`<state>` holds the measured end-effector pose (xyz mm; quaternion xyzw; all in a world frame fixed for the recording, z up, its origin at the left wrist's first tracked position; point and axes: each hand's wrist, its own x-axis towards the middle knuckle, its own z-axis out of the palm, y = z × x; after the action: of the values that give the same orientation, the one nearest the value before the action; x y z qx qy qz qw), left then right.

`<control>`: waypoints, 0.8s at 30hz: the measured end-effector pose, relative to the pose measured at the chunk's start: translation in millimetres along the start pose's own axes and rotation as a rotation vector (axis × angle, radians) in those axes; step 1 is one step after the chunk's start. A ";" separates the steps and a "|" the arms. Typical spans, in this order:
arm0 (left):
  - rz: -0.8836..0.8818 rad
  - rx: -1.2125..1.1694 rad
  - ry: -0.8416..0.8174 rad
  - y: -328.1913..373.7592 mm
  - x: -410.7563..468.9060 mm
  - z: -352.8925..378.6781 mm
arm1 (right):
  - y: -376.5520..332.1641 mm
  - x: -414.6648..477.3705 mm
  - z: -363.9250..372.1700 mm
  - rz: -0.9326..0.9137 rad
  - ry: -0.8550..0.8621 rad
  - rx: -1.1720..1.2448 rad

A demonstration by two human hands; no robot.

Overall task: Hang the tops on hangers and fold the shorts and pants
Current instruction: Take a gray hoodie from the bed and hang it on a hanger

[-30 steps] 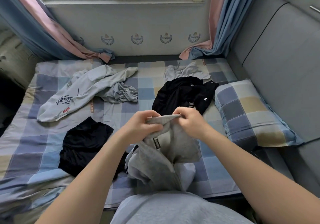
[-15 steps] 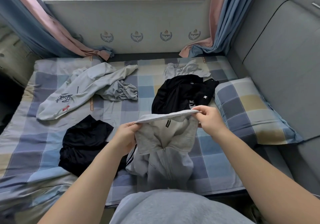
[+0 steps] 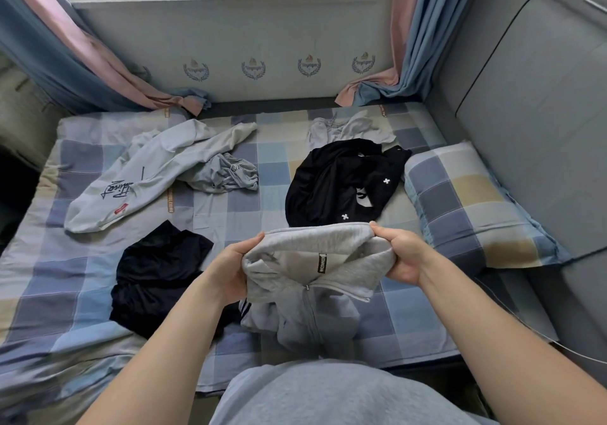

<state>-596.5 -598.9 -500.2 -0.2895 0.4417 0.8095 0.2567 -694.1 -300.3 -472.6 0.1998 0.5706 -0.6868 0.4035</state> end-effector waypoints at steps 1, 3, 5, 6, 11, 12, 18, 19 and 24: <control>-0.010 -0.045 -0.006 -1.0 0.2 -0.1 | 0.8 -0.2 -0.3 0.037 -0.027 0.005; -0.018 -0.142 0.007 -4.3 3.5 0.5 | 2.6 0.0 0.0 0.080 -0.071 0.051; 0.004 -0.203 0.032 -7.1 7.6 2.1 | 3.2 0.1 1.8 0.092 -0.081 0.108; 0.019 -0.216 0.038 -8.4 9.4 2.2 | 2.7 -0.2 3.5 0.094 -0.088 0.128; 0.079 -0.054 0.083 -26.7 15.2 4.4 | 1.2 -2.7 14.8 0.035 -0.147 0.201; 0.066 -0.065 0.082 -33.3 16.7 4.8 | 0.8 -3.6 16.3 0.015 -0.164 0.217; 0.065 -0.368 0.097 -43.9 19.9 11.2 | -5.2 -4.3 10.1 -0.023 -0.195 0.216; 0.059 -0.410 0.108 -42.1 20.1 11.7 | -6.1 -3.1 6.9 -0.032 -0.181 0.216; 0.017 -0.517 0.144 -36.3 12.9 14.4 | -3.9 0.2 -2.3 -0.036 -0.045 0.125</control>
<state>-584.7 -567.1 -523.4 -0.3985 0.2397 0.8749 0.1355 -697.7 -298.1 -470.8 0.1990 0.5209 -0.7327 0.3903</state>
